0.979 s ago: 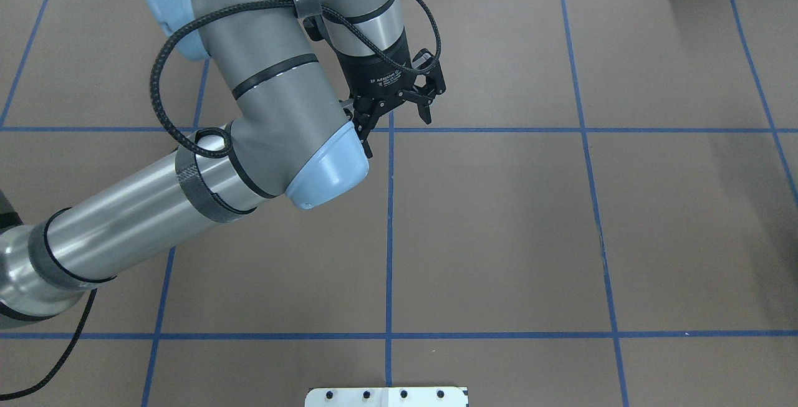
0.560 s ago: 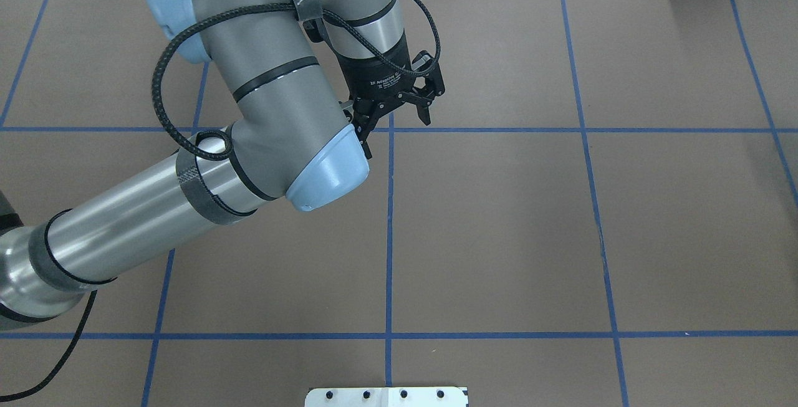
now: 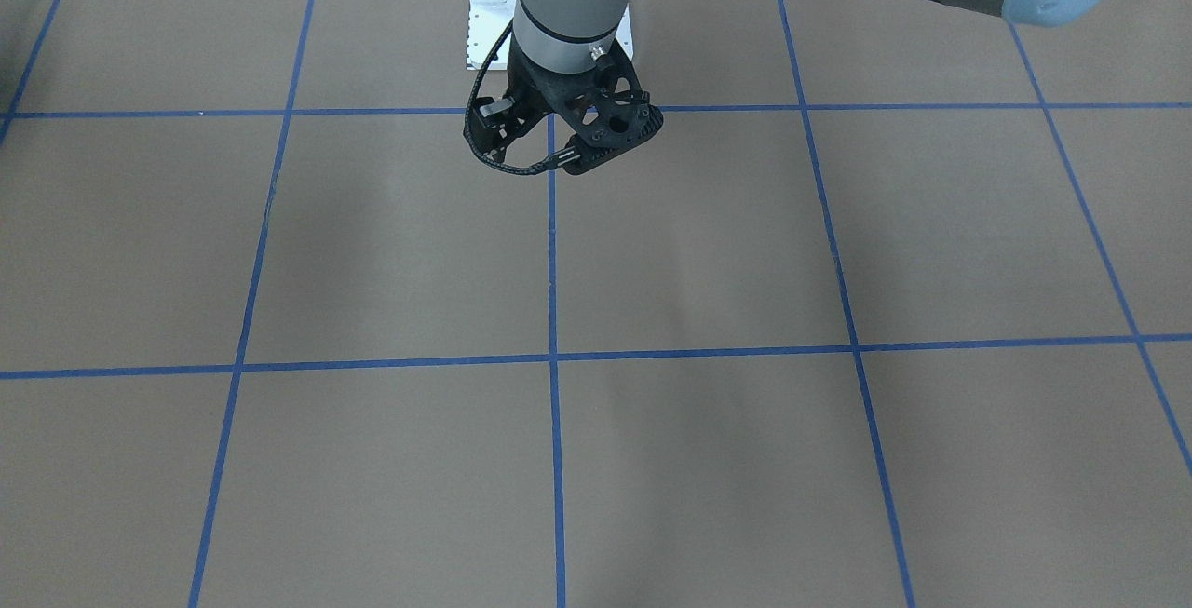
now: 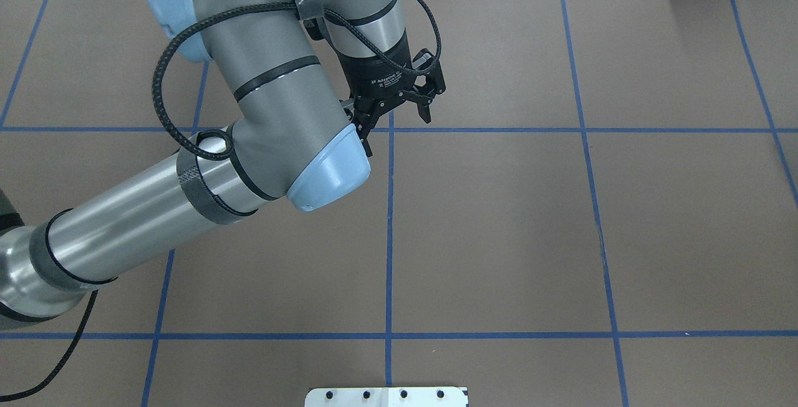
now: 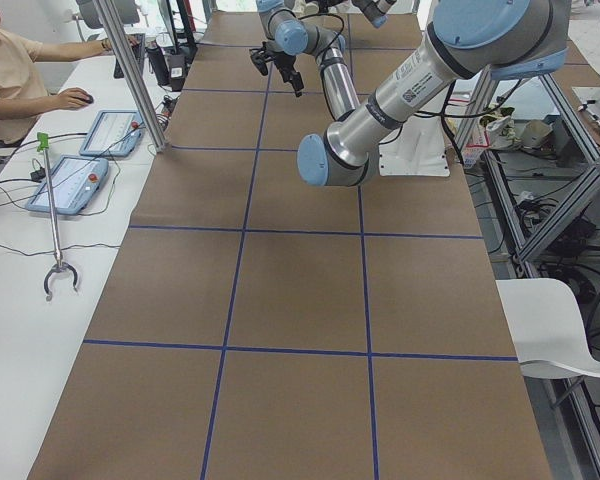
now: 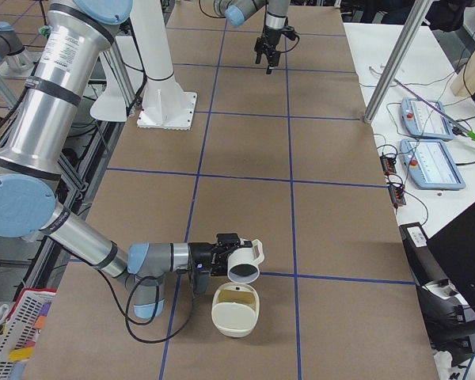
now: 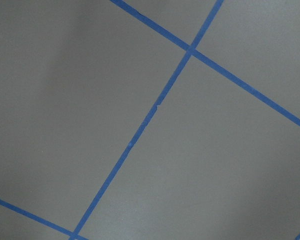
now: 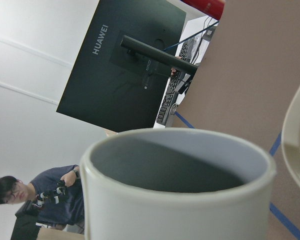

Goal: Left arm hands cup to right arm to dump lemon

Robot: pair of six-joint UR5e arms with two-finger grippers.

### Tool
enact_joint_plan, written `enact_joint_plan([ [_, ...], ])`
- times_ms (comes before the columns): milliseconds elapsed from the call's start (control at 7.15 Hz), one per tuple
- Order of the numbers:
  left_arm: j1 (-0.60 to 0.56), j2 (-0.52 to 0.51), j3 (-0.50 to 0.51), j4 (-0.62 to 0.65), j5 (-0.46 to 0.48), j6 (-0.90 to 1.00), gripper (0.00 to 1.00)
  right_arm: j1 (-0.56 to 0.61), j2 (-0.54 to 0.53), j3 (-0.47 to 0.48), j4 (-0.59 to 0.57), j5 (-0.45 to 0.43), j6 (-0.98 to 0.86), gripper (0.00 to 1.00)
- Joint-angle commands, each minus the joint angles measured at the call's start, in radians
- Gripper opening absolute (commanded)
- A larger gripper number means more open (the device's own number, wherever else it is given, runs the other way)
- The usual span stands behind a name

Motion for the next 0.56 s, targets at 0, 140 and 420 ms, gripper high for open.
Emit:
enact_joint_plan([
  [0, 0.002, -0.001, -0.002, 0.001, 0.004, -0.002, 1.0, 0.025, 0.019, -0.047, 0.034, 0.01, 0.278, 0.0],
  [140, 0.0, -0.003, -0.002, 0.001, 0.004, 0.0, 1.0, 0.045, 0.022, -0.106, 0.093, 0.01, 0.396, 0.0],
  [420, 0.0, -0.009, -0.005, 0.003, 0.016, -0.002, 1.0, 0.068, 0.033, -0.142, 0.164, 0.006, 0.492, 0.0],
])
